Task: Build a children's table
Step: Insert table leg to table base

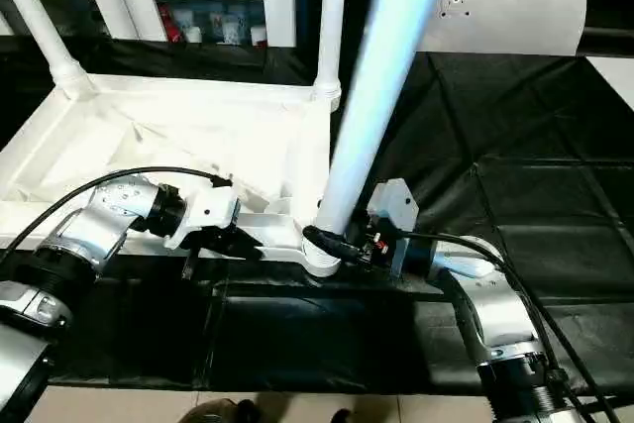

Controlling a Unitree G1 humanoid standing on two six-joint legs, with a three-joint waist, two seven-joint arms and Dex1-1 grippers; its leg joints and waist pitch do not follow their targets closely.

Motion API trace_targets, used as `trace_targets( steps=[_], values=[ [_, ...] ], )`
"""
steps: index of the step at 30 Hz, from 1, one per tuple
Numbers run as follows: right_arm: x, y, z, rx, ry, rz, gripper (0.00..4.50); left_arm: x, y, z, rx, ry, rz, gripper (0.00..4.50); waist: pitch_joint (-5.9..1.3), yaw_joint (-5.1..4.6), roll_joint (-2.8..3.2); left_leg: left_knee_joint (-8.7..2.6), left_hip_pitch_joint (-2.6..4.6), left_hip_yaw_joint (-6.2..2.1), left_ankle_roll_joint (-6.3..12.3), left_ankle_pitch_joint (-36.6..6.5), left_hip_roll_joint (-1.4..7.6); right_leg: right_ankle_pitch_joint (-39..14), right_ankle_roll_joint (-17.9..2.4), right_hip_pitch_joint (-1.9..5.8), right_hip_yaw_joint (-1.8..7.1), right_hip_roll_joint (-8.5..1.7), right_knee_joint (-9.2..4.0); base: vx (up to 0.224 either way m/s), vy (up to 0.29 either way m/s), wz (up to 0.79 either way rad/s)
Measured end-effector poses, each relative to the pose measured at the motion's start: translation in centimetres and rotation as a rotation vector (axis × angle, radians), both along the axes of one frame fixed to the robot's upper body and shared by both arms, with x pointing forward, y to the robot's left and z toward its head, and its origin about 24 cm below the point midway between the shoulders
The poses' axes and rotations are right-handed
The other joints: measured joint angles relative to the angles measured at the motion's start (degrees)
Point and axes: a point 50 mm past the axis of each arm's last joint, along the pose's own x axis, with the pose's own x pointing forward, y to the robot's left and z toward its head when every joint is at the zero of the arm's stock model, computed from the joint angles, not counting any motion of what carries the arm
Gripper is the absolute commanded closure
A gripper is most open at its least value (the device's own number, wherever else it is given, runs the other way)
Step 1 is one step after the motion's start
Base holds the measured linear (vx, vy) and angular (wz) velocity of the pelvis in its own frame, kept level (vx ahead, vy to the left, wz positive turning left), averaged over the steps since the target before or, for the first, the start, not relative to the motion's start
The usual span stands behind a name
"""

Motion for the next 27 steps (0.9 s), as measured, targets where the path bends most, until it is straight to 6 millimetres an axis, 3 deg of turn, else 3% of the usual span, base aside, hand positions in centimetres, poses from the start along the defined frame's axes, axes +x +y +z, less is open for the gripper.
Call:
trace_targets(
  steps=[10,20,27],
  values=[
    [0.3,0.2,0.3,-0.064,-0.016,0.049,2.60,0.0,0.0,-0.1,0.007,0.003,-0.006,4.50,-0.30,-0.04,-0.04,0.01,0.04,0.00,-0.02,0.0,0.00,0.0,0.0,0.04,0.00,0.00,0.00,0.000,0.000,0.00],
    [1.5,0.8,0.5,-0.105,0.010,0.161,2.60,0.0,0.1,-0.1,0.043,0.035,-0.039,4.50,-0.88,-0.18,-0.82,0.00,0.10,0.00,-0.23,-0.2,0.03,-0.1,-0.4,0.03,-0.01,0.02,0.14,0.000,0.000,0.00],
    [1.7,0.9,0.3,-0.108,0.019,0.167,2.60,0.2,0.2,-0.1,0.055,0.029,-0.027,4.50,-1.07,-0.13,-0.77,0.02,0.21,0.00,-0.26,-0.2,0.10,-0.1,-0.4,0.10,-0.06,0.04,0.26,0.000,0.000,0.00]
  ],
)
